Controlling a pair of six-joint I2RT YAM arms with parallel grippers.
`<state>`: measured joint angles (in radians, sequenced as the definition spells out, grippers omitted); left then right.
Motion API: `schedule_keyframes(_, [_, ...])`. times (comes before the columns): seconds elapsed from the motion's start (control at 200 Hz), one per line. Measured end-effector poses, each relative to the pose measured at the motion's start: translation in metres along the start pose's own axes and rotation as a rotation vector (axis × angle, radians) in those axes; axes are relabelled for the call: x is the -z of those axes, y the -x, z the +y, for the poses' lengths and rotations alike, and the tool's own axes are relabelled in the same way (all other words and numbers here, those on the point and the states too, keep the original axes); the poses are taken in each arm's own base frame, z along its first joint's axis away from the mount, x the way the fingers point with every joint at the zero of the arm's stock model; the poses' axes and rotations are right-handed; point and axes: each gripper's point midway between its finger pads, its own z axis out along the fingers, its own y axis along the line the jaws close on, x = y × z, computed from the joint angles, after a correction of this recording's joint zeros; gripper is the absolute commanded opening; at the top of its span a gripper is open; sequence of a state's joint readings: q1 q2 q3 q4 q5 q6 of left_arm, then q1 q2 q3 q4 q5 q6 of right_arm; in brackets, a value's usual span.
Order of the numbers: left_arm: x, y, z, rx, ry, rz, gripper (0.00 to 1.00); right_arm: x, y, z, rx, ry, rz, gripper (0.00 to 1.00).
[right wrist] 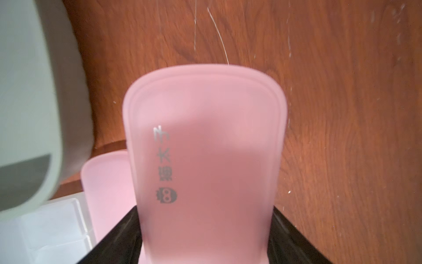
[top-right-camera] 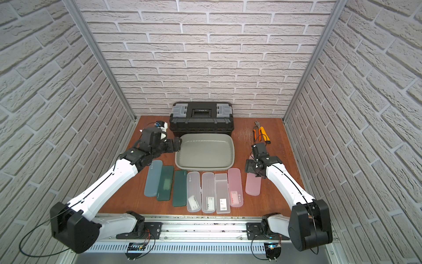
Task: Put the pencil case into the storage box
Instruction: Pick up the pencil case from the center of the board, then place the pencil case at the storage box.
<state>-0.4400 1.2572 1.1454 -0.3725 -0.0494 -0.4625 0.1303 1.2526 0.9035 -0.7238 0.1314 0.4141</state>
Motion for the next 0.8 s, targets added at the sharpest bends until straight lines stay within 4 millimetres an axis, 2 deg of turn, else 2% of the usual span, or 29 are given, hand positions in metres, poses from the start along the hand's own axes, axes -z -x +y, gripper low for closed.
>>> schedule_keyframes(0.095, [0.002,0.025,-0.025,-0.080,-0.106,-0.039,0.99,0.023,0.027,0.011,0.003,0.044,-0.059,0.62])
schedule_keyframes(0.16, [-0.001,0.030,-0.041,-0.156,-0.189,-0.050,0.98,0.038,0.046,0.022,-0.003,0.090,-0.100,0.61])
schedule_keyframes(0.265, [-0.016,0.020,-0.058,-0.238,-0.296,-0.017,0.99,0.061,0.075,0.042,-0.010,0.177,-0.159,0.61])
schedule_keyframes(0.37, [-0.033,0.002,-0.066,-0.253,-0.398,0.028,0.99,0.069,0.097,0.062,-0.009,0.237,-0.189,0.61])
schedule_keyframes(0.505, [-0.046,-0.016,-0.065,-0.235,-0.464,0.098,0.98,0.062,0.117,0.091,0.008,0.277,-0.178,0.60])
schedule_keyframes(0.8, [-0.034,-0.027,-0.063,-0.287,-0.490,0.104,0.98,0.009,0.135,0.159,0.066,0.287,-0.136,0.58])
